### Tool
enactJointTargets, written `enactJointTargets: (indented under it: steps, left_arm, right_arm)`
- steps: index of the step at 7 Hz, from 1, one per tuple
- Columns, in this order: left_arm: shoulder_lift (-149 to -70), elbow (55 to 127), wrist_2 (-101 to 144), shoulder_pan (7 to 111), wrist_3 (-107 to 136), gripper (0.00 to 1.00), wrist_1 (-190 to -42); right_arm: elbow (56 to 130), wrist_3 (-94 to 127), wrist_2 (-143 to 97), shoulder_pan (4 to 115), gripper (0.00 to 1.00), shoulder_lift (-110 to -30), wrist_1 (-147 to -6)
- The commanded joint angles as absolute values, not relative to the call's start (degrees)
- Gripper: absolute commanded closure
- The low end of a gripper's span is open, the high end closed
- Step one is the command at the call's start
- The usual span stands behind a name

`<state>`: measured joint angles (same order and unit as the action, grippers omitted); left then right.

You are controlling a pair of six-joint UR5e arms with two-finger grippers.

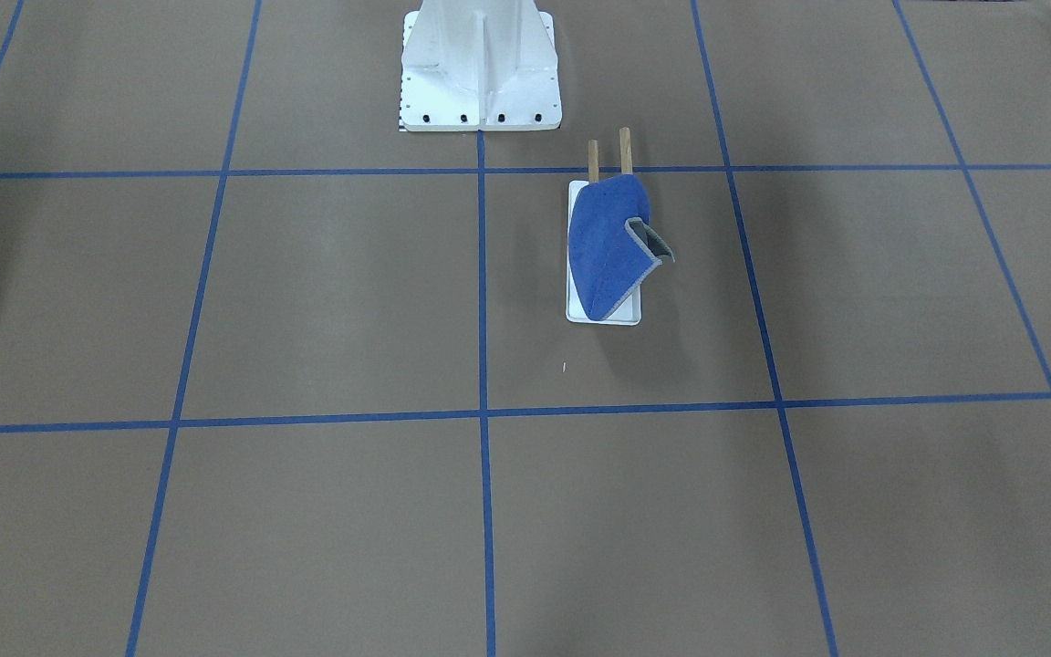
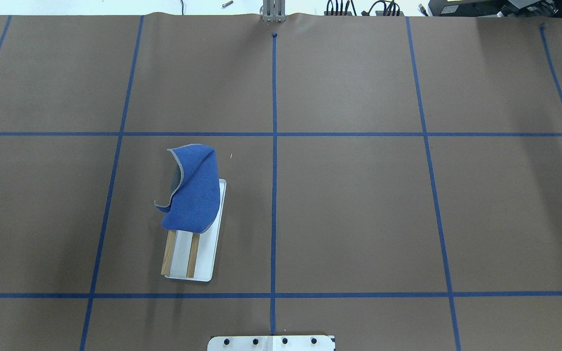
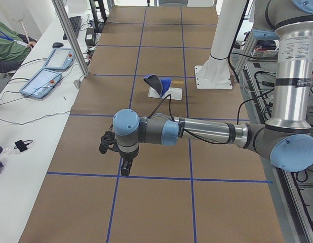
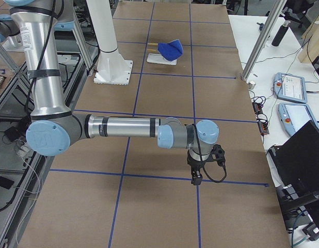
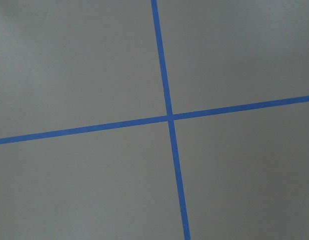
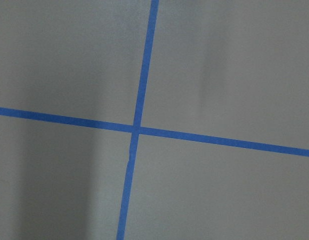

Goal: Hang towel on rack

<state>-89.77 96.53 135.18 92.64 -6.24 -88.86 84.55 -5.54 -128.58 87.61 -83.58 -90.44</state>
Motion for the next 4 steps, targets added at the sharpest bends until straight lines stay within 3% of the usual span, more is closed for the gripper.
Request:
enactJointTargets:
  steps: [1,4]
  left_arm:
    - [-89.7,96.5,135.2,92.6,-6.2,0.02,-88.9]
    - [-89.7,96.2,135.1,92.5,-6.2,0.02,-88.8]
  right_arm:
    - [84.6,-5.5,-128.6,87.5,0.0,-83.6,-90.4]
    - [84.5,-5.5,-128.6,87.5,0.0,-83.6,-90.4]
